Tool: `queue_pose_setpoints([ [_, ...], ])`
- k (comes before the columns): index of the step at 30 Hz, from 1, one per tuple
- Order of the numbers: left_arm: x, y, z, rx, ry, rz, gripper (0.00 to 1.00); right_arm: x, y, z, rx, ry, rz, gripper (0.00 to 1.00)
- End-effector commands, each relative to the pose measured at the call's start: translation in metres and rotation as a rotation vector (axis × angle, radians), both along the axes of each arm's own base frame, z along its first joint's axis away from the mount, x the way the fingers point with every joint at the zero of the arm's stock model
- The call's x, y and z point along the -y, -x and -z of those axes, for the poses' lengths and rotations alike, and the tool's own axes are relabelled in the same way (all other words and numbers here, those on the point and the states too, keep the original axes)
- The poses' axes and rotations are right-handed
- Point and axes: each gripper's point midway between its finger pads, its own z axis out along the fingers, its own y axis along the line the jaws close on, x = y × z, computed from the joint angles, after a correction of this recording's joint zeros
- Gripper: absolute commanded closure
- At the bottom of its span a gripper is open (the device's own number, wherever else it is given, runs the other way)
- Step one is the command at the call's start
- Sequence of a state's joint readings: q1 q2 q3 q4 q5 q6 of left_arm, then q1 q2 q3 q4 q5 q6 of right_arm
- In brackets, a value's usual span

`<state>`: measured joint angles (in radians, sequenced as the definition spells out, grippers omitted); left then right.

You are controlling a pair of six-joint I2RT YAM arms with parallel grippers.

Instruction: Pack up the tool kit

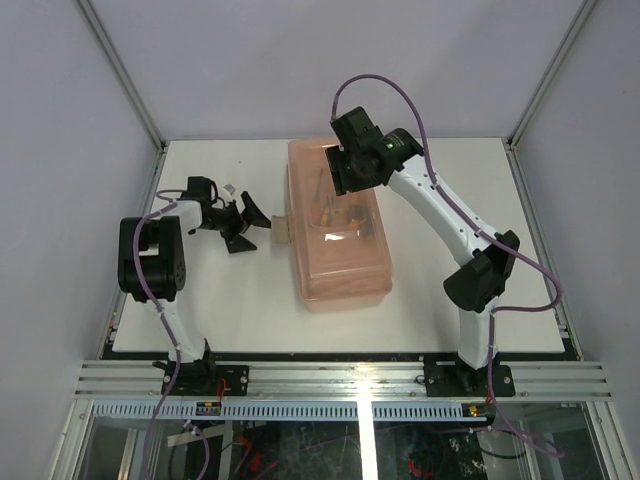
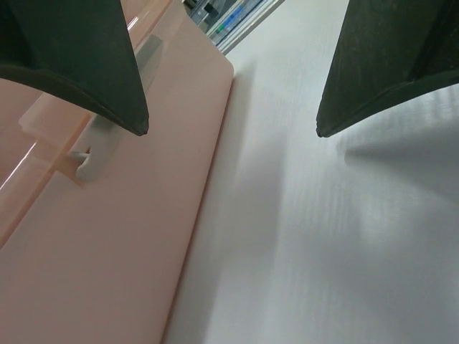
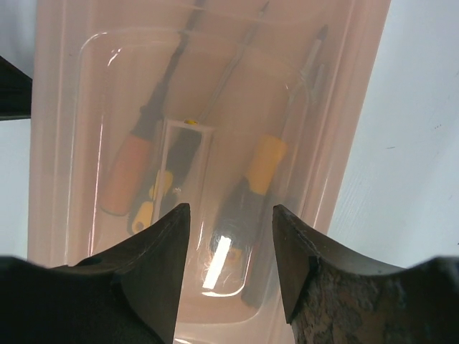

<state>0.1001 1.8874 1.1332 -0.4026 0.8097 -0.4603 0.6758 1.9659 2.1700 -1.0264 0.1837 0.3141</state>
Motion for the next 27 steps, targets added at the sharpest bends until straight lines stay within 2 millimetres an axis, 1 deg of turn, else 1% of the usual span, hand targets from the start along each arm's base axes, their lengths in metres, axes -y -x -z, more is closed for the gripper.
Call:
queue_pose_setpoints([
  [1,0.025,0.018,-0.008,0.038,0.065,0.111,0.00,-0.001,0.008,-0.038,0.069,-0.080,-0.009,0.44],
  [4,0.036,0.033,-0.009,0.033,0.088,0.157,0.00,0.000,0.009,-0.038,0.071,-0.082,-0.009,0.44],
  [7,0.042,0.038,-0.018,0.052,0.110,0.180,0.00,-0.002,0.010,-0.037,0.064,-0.088,-0.015,0.44],
  [13,0.048,0.025,-0.047,0.127,0.132,0.197,0.00,-0.008,0.013,-0.031,0.037,-0.103,-0.036,0.46],
  [16,0.054,0.021,-0.053,0.146,0.152,0.216,0.00,-0.011,0.013,-0.028,0.029,-0.109,-0.043,0.46],
  [19,0.059,0.017,-0.057,0.166,0.190,0.229,0.00,-0.012,0.012,-0.027,0.025,-0.112,-0.048,0.47],
  [27,0.067,0.018,-0.056,0.176,0.267,0.243,0.00,-0.016,0.013,-0.028,0.015,-0.118,-0.064,0.47],
])
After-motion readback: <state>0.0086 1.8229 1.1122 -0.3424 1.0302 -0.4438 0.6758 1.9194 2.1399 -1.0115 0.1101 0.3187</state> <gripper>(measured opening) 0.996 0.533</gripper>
